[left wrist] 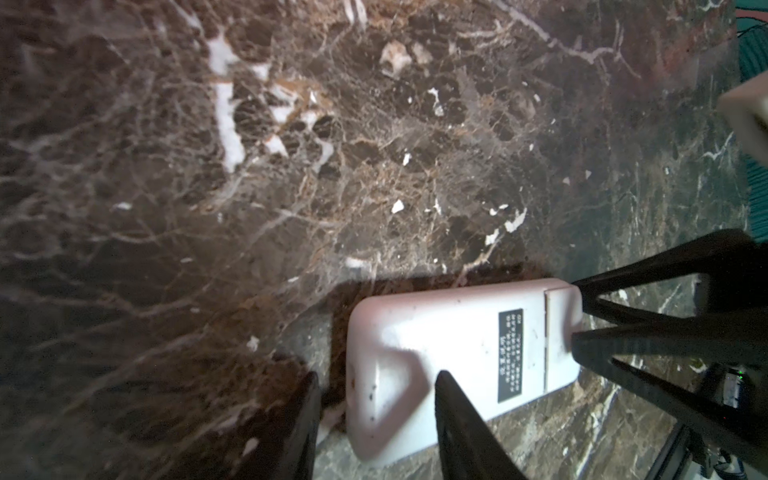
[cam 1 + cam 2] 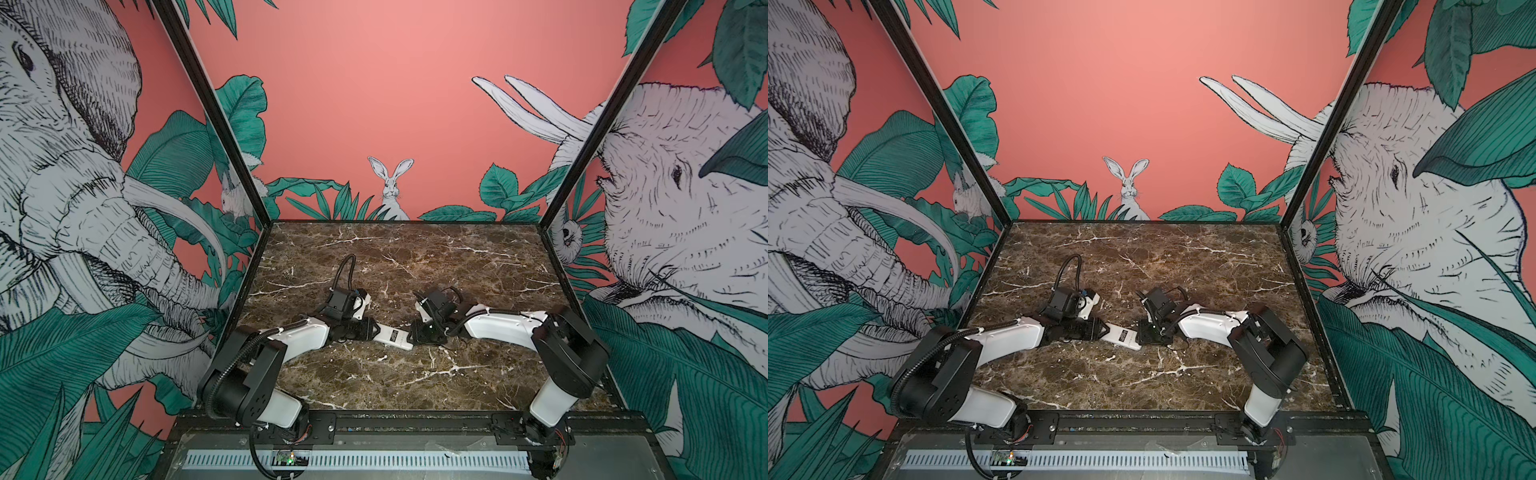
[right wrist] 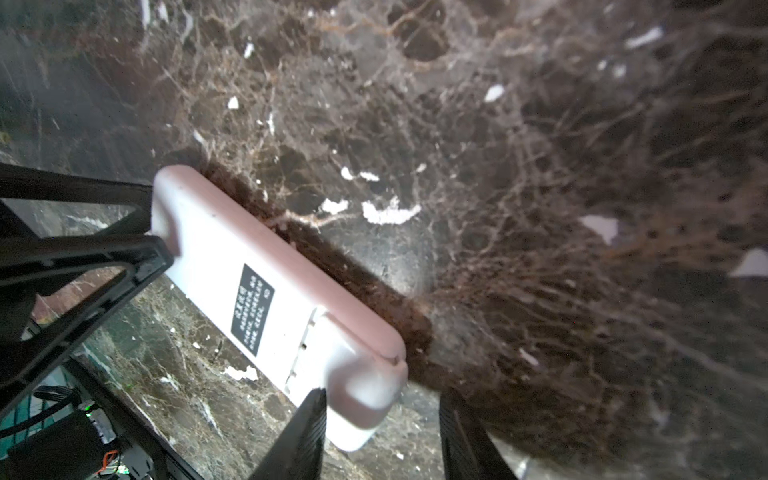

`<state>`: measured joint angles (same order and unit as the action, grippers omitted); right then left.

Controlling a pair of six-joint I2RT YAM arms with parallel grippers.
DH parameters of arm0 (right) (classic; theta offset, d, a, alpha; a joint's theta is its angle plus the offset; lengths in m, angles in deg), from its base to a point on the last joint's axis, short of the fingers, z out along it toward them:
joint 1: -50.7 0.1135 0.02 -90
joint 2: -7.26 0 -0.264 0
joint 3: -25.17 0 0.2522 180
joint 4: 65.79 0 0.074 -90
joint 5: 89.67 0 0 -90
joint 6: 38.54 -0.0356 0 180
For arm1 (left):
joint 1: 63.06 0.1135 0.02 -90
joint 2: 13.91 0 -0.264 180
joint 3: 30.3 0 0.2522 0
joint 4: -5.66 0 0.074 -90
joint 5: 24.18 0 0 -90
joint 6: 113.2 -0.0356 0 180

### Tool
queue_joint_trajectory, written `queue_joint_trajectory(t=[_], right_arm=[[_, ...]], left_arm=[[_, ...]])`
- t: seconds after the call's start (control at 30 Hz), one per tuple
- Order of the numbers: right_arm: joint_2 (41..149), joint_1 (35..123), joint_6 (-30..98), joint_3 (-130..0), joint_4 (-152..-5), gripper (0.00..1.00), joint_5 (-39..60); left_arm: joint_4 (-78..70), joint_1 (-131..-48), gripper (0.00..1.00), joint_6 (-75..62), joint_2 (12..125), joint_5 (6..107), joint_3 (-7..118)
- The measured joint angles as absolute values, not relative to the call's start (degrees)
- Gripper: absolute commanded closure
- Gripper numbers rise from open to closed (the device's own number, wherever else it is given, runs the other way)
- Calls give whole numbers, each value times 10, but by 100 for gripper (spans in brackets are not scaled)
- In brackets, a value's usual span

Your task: Load the batteries into the remote control

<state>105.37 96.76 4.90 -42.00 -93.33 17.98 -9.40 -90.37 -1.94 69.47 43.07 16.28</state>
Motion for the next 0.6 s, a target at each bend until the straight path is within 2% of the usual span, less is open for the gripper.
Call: queue_joint_trajectory(t=[0.6], right_arm=[[1069,968,49,-422,-904,65,194]], left_arm=[[-70,-919,61,-9,694,426,148]])
